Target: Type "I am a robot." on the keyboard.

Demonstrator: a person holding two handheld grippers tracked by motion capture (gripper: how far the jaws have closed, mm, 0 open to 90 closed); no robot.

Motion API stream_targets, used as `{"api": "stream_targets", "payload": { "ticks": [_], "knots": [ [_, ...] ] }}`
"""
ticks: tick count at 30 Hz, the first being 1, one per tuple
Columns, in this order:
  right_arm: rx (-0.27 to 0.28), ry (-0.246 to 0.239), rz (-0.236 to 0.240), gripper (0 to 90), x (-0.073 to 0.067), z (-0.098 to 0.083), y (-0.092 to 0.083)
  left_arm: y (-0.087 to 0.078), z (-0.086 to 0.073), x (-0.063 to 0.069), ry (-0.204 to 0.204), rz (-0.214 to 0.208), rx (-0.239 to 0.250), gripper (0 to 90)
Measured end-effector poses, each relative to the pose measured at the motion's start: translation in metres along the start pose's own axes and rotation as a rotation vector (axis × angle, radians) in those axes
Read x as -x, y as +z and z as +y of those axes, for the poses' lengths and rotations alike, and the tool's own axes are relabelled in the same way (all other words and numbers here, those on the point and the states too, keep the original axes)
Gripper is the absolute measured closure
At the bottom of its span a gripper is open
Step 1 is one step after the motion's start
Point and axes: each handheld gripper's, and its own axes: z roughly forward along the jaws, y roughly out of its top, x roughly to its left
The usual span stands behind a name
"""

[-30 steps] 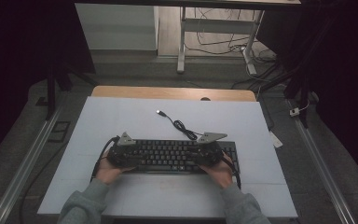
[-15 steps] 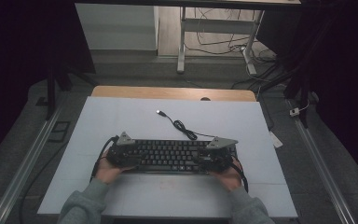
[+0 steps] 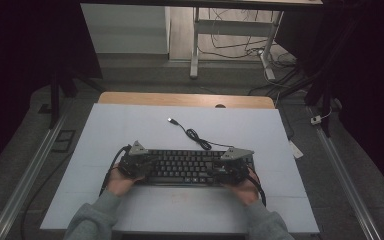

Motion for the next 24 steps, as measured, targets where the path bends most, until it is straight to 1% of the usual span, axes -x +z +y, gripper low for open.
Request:
{"api": "stream_targets", "payload": {
  "ticks": [1, 6, 15, 24],
  "knots": [
    [-0.001, -0.001, 0.0, 51.0, 0.0, 0.0, 0.0, 0.002, 0.0, 0.0, 0.001, -0.005, -0.003, 88.1],
    [-0.006, -0.005, 0.002, 51.1, -0.001, 0.0, 0.001, 0.009, 0.003, 0.0, 0.01, -0.016, -0.013, 88.4],
    [-0.015, -0.009, 0.002, 50.9, -0.001, 0.0, 0.002, 0.023, 0.007, 0.001, 0.011, -0.016, -0.036, 88.4],
    [-0.017, -0.009, 0.002, 50.7, -0.001, 0.0, 0.003, 0.027, 0.007, 0.001, 0.005, -0.021, -0.04, 88.4]
  ]
}}
